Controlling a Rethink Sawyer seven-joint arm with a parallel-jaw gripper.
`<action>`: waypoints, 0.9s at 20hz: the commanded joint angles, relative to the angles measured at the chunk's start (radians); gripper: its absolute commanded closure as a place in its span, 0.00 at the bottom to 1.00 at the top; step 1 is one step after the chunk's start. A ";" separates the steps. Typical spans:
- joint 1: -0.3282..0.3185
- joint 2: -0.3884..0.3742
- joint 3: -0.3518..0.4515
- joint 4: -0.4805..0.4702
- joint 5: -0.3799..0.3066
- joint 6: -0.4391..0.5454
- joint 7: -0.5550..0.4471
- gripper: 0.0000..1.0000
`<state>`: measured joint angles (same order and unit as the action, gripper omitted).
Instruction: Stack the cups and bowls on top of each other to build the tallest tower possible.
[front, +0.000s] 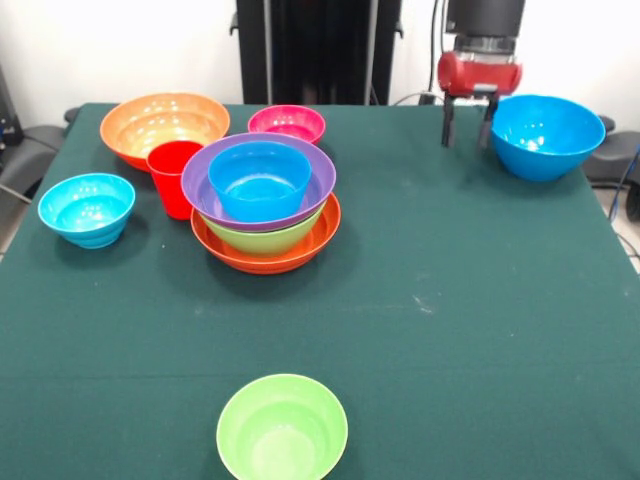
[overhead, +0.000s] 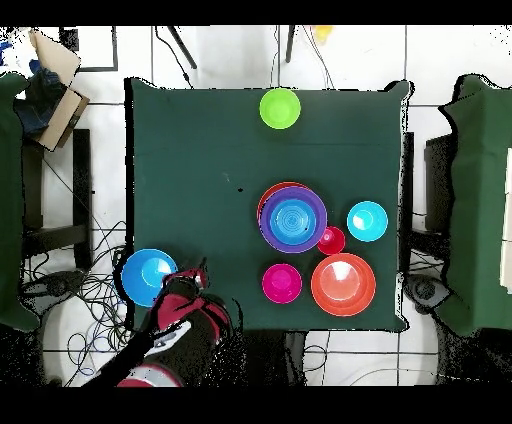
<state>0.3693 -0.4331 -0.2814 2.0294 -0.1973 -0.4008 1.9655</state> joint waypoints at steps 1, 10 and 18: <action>-0.012 0.162 0.038 -0.147 0.064 -0.060 0.114 0.00; 0.006 0.159 0.029 -0.147 0.081 -0.048 0.116 0.00; -0.067 -0.243 0.088 0.064 -0.030 0.228 0.103 0.00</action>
<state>0.3590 -0.4217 -0.3020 2.0241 -0.1765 -0.3993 1.9655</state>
